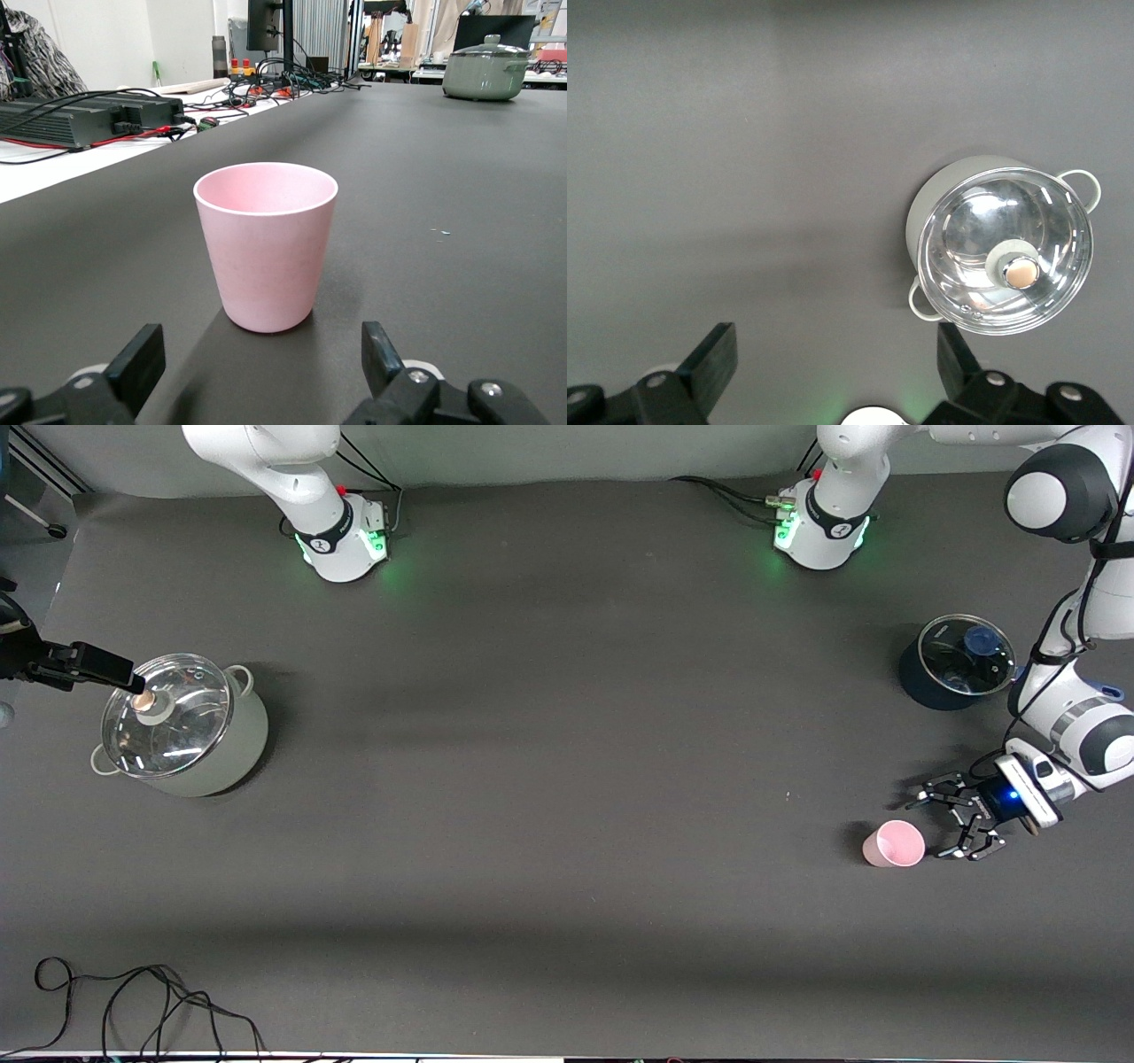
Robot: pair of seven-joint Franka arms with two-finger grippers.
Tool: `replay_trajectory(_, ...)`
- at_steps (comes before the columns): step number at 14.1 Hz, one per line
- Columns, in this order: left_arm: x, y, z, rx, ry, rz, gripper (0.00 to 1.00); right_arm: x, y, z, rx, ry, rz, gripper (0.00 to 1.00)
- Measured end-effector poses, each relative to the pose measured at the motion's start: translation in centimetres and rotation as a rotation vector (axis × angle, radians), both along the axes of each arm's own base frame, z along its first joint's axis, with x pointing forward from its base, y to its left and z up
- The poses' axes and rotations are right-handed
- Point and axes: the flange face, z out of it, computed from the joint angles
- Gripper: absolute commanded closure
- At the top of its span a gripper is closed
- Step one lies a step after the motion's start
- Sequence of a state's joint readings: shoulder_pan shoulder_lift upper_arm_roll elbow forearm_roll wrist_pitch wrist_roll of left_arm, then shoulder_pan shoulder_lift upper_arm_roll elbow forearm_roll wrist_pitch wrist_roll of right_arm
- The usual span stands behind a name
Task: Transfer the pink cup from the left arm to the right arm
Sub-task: 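Lower the open left gripper around the pink cup, then close the left gripper on the pink cup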
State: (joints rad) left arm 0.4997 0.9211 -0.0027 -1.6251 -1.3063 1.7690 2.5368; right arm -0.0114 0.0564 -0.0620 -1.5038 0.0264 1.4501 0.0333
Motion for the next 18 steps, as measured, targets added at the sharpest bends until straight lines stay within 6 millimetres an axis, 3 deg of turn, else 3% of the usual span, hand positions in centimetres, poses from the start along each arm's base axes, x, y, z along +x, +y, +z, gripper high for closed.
replay_trajectory(14, 2.6, -4.8, -1.0, 0.039, -0.004, 0.032, 0.02, 0.0, 0.0, 0.0, 0.000, 0.000, 0.001, 0.00)
replay_trajectory(15, 2.7, -5.3, -1.1, 0.033, -0.005, 0.036, 0.11, 0.0, 0.0, 0.0, 0.000, 0.000, 0.001, 0.00)
replay_trajectory(16, 2.9, -5.7, -1.1, 0.029, -0.005, 0.039, 0.28, 0.0, 0.1, 0.0, 0.000, 0.000, 0.001, 0.00)
replay_trajectory(17, 3.0, -6.1, -1.1, 0.028, -0.005, 0.040, 0.39, 0.0, 0.1, 0.0, 0.000, 0.000, 0.001, 0.00)
replay_trajectory(18, 3.1, -6.3, -1.2, 0.029, -0.005, 0.040, 0.41, 0.0, 0.1, 0.0, 0.000, 0.000, 0.001, 0.00)
